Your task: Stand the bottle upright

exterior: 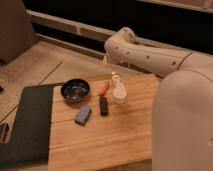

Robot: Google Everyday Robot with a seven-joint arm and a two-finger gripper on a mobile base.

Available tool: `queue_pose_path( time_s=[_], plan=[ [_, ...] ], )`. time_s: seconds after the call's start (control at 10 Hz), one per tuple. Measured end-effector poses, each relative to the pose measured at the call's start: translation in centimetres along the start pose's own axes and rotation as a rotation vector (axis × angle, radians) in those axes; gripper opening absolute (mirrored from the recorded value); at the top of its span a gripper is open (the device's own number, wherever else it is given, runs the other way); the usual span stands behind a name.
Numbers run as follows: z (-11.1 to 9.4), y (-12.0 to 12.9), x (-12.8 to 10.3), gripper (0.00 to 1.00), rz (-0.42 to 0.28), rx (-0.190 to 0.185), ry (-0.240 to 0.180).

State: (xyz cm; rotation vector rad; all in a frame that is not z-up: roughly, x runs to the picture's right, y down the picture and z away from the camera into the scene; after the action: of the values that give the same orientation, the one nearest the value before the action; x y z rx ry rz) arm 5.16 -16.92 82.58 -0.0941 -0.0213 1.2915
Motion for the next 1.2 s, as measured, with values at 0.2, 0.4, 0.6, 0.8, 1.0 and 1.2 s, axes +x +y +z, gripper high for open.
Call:
queue_pose_path(
  time_s=[0.2,0.4,0.6,0.8,1.0,1.2],
  plan=[
    [1.5,-1.0,-1.6,0.65,-0.017,-0.016,-0.053],
    [4.1,-2.7,-1.2,0.65,0.012,-0.038,-0.051],
    [5.8,-4.2,-0.8,0.65,0.028,-0.054,-0.044],
    [7.7,-5.8,-0.5,0.65,0.035,-0.082,-0.048],
    [10.0,-6.7,-0.2,0.65,0.018,-0.12,-0.04],
    [12.8,-5.7,0.7,0.65,-0.011,-0.174,-0.001]
  ],
)
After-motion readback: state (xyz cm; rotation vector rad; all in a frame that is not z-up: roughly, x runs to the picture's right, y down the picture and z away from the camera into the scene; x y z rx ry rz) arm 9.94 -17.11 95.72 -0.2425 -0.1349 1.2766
